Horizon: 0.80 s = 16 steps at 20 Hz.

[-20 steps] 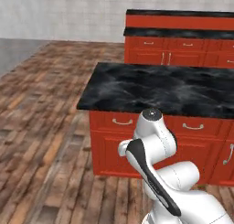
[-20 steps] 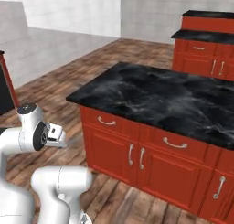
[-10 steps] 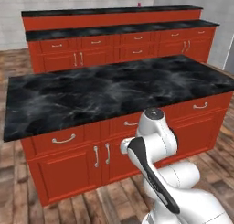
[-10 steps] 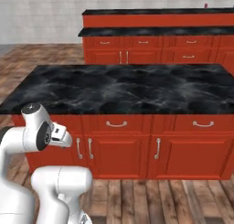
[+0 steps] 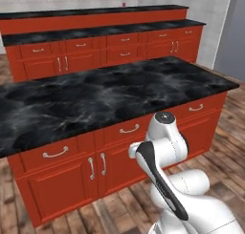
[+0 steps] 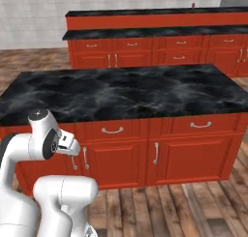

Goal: Four empty soda cans are scattered around the kitchen. Gather all the cans and cluster them next to the stove for recycling.

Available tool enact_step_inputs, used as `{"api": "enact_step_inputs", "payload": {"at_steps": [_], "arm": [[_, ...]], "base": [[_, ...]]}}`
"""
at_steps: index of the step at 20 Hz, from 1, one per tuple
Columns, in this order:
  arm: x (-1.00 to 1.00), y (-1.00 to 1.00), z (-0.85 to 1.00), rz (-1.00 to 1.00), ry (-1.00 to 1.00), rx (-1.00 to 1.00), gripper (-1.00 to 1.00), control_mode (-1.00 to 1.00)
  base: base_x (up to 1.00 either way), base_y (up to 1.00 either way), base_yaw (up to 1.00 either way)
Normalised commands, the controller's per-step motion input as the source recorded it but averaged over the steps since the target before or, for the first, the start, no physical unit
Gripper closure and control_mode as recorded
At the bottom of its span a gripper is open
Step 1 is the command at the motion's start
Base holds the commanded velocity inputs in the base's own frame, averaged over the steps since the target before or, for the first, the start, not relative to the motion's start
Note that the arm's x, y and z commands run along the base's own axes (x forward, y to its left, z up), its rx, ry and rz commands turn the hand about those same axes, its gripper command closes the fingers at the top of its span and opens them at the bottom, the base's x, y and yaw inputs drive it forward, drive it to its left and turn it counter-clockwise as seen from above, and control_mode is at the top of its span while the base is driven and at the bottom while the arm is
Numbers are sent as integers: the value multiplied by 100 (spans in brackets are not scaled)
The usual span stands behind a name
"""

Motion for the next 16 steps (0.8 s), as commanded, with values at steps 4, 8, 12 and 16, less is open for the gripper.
{"api": "enact_step_inputs", "payload": {"at_steps": [4,8,12,16], "arm": [[0,0,0,0,0,0,-100,100],[0,0,0,0,0,0,-100,100],[0,0,0,0,0,0,-100,100],[0,0,0,0,0,0,-100,100]], "base": [[15,57,-16],[6,69,-2],[0,73,0],[0,73,0]]}}
